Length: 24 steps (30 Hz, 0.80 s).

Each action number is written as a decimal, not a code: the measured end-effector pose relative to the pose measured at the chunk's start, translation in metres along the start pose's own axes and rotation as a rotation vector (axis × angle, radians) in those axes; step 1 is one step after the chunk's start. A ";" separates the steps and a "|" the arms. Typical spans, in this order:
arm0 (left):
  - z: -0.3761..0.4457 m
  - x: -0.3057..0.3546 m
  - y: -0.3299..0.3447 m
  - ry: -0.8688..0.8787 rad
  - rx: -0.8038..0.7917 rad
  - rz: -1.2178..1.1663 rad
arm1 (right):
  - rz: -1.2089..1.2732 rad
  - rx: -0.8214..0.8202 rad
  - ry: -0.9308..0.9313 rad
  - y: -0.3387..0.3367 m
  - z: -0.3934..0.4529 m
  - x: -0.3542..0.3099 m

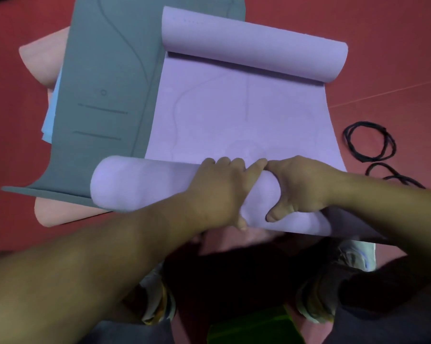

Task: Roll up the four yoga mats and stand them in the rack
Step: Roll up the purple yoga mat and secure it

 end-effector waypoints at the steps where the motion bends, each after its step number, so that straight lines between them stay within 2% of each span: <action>1: 0.001 0.000 0.003 -0.013 0.004 -0.009 | 0.007 -0.003 -0.002 0.004 0.000 0.000; 3: 0.003 -0.005 0.011 -0.022 -0.039 -0.093 | -0.025 0.024 0.002 0.012 0.000 -0.004; 7: 0.007 -0.017 0.009 0.001 -0.162 -0.266 | -0.298 0.133 0.060 0.021 -0.004 -0.015; 10: 0.007 -0.015 0.010 0.017 -0.231 -0.313 | -0.243 0.087 0.068 0.019 -0.003 -0.014; 12: 0.003 -0.012 0.006 0.001 -0.184 -0.262 | -0.179 0.041 0.052 0.013 -0.002 -0.008; 15: -0.003 -0.006 -0.002 -0.030 -0.041 -0.064 | -0.039 0.001 0.030 0.002 -0.003 0.003; 17: -0.001 -0.005 0.000 -0.051 -0.015 0.019 | 0.024 -0.001 0.009 0.001 -0.003 0.005; 19: 0.002 -0.009 0.005 -0.049 -0.025 -0.020 | 0.015 0.009 -0.010 0.004 -0.003 -0.002; 21: 0.005 -0.019 0.009 -0.045 -0.086 -0.157 | -0.088 0.054 -0.022 0.007 -0.005 -0.015; 24: 0.006 -0.031 0.004 -0.023 -0.148 -0.307 | -0.387 0.194 0.039 0.010 -0.010 -0.030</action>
Point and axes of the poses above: each hand's wrist, its own z-axis towards the middle knuckle, its own y-axis out of the palm, x = y × z, the point moved 8 cm from there along z, towards the middle knuckle, and after that the axes turned 14 degrees about -x, right-handed, at the moved point
